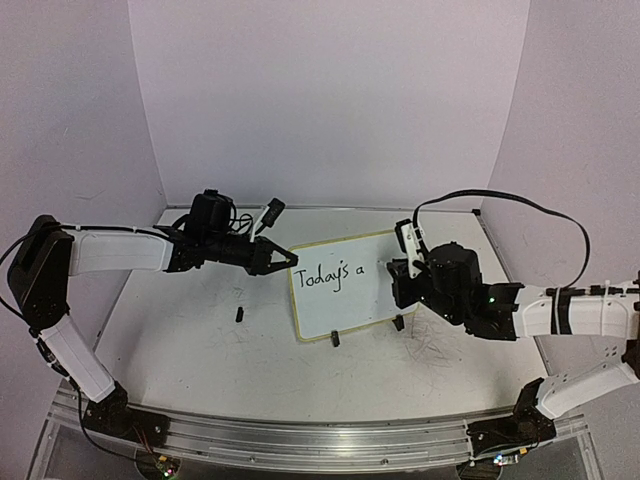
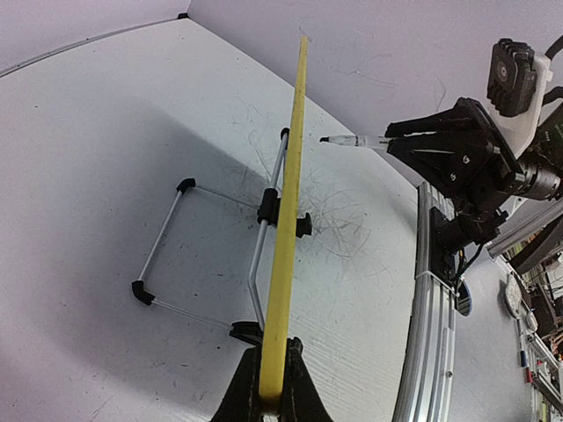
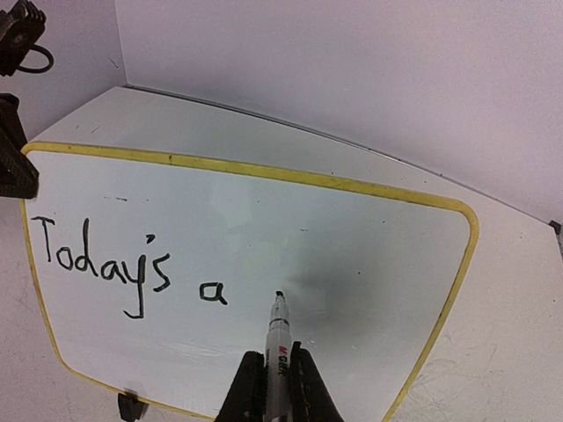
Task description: Write a sentence on the whiteboard
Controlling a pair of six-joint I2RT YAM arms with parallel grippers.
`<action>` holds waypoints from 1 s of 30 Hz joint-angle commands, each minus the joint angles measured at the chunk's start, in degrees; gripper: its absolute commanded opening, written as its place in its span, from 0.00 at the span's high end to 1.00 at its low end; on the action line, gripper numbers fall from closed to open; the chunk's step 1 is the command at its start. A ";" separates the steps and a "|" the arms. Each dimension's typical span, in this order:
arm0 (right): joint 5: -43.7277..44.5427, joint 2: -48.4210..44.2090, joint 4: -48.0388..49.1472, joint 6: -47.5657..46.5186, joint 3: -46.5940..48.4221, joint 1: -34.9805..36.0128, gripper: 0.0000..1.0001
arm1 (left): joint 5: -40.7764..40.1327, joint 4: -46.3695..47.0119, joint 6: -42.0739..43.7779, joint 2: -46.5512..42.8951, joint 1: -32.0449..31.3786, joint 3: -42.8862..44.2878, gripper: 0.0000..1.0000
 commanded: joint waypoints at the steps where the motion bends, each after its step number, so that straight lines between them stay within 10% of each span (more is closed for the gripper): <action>1: -0.33 1.13 1.71 0.22 2.36 -0.22 1.00 | -4.10 1.59 1.85 -2.37 0.51 0.77 1.00; 30: 1.92 6.22 6.18 -0.65 5.11 -0.22 1.00 | -3.45 1.56 1.59 -2.21 0.48 0.77 1.00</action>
